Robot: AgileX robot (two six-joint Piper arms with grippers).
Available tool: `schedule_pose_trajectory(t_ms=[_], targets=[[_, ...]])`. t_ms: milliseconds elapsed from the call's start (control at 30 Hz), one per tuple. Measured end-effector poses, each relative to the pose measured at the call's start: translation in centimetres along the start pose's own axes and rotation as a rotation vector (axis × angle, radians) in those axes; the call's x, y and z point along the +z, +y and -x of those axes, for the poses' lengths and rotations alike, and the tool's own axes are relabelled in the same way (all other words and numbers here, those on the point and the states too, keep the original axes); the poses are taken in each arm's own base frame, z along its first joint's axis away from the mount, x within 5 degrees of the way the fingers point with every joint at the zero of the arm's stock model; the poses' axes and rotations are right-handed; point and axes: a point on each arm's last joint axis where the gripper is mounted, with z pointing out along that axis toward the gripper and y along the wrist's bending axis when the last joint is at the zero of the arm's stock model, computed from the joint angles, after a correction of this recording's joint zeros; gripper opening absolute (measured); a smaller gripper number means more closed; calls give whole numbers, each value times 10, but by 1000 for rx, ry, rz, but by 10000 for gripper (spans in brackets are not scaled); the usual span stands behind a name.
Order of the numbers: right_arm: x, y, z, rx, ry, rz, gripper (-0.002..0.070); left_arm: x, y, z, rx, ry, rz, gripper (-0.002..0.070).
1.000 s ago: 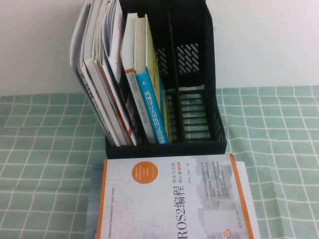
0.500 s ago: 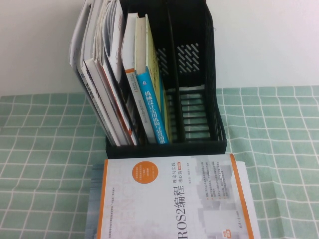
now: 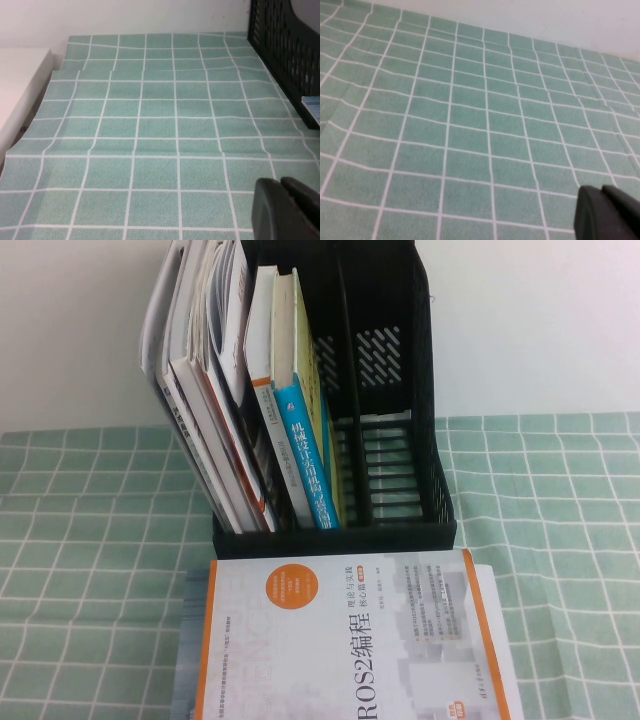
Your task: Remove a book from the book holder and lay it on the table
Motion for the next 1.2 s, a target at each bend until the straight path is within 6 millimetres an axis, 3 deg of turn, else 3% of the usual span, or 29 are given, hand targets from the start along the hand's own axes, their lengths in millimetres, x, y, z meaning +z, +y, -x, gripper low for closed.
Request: schedule_pose_trajectory(t_ms=[800,1200], targets=[[0,3,0,99,2,33,-1,0,0,0,2,0,0,-3],[0,4,0,1,-6,50,-1,0,0,0,2,0,0,-3]])
